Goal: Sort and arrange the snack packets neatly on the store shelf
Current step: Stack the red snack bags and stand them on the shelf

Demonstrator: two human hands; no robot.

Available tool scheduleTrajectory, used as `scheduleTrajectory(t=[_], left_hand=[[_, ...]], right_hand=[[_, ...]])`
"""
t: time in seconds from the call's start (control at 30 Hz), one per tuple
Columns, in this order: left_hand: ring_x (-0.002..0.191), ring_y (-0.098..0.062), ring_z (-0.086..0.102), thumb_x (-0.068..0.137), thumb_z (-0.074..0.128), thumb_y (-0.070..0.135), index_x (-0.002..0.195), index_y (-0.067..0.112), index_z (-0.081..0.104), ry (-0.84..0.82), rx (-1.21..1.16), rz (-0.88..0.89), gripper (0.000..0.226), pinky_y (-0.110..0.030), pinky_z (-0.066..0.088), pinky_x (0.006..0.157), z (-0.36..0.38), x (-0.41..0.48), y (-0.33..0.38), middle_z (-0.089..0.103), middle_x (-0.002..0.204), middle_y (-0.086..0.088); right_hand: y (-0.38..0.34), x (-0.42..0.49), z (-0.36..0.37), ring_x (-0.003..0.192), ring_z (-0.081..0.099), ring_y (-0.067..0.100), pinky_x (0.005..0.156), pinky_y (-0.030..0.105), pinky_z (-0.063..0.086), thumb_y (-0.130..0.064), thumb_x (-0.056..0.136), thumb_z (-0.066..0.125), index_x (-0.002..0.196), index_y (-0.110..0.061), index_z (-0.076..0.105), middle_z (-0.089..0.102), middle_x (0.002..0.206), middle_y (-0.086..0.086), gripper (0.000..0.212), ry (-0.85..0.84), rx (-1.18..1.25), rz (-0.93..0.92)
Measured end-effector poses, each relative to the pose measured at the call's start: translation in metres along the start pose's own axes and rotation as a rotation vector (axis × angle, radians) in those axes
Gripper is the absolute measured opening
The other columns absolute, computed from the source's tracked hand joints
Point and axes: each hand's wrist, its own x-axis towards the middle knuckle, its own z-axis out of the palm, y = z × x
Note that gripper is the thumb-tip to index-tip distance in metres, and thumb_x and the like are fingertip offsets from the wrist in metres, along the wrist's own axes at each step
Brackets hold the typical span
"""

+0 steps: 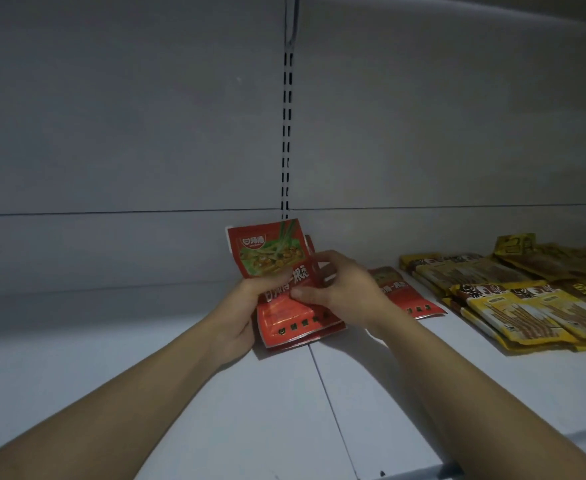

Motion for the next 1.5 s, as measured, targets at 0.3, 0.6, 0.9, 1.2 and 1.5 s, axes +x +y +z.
scheduleTrajectory(t=[0.3,0.6,0.9,1.2,1.5], left_hand=[[0.115,-0.035,0.064,0.080,0.065,0.063,0.115,0.015,0.074,-0.075,-0.011,0.014,0.060,-0.055,0.054,0.093,-0.007,0.007,0.003,0.066,0.124,-0.019],[0.118,-0.045,0.059,0.067,0.076,0.052,0.129,0.004,0.061,-0.071,-0.088,-0.024,0.080,-0.060,0.052,0.093,-0.002,0.002,0.010,0.060,0.123,-0.024],[0.122,-0.039,0.059,0.087,0.064,0.047,0.129,0.011,0.063,-0.231,-0.130,-0.072,0.055,-0.063,0.044,0.103,-0.001,0.003,0.010,0.062,0.132,-0.019],[0.087,-0.034,0.074,0.068,0.076,0.009,0.111,0.004,0.069,-0.017,-0.006,-0.021,0.044,-0.042,0.062,0.064,0.001,0.001,0.007,0.074,0.105,-0.020],[0.076,-0.036,0.074,0.074,0.083,0.021,0.106,0.011,0.065,0.264,0.114,0.022,0.038,-0.046,0.061,0.072,-0.006,0.007,0.010,0.077,0.087,-0.013]], right_hand=[[0.012,0.009,-0.017,0.092,0.071,0.028,0.085,0.048,0.058,-0.020,0.084,0.077,0.135,-0.012,0.050,0.065,0.103,0.010,0.058,0.092,0.504,0.142],[0.011,0.008,-0.019,0.086,0.072,0.029,0.072,0.040,0.060,-0.011,0.088,0.072,0.122,-0.021,0.059,0.063,0.096,0.012,0.038,0.146,0.548,0.020],[0.014,0.010,-0.018,0.087,0.072,0.031,0.073,0.048,0.061,-0.011,0.086,0.074,0.107,-0.036,0.066,0.063,0.097,0.011,0.034,0.157,0.502,-0.056],[0.010,0.007,-0.023,0.091,0.072,0.034,0.075,0.044,0.059,-0.005,0.090,0.068,0.116,-0.027,0.065,0.066,0.101,0.015,0.035,0.072,0.644,0.018],[0.031,0.009,-0.077,0.091,0.067,0.025,0.072,0.030,0.051,-0.009,0.088,0.071,0.100,-0.020,0.073,0.072,0.105,0.009,0.017,0.393,-0.103,0.116]])
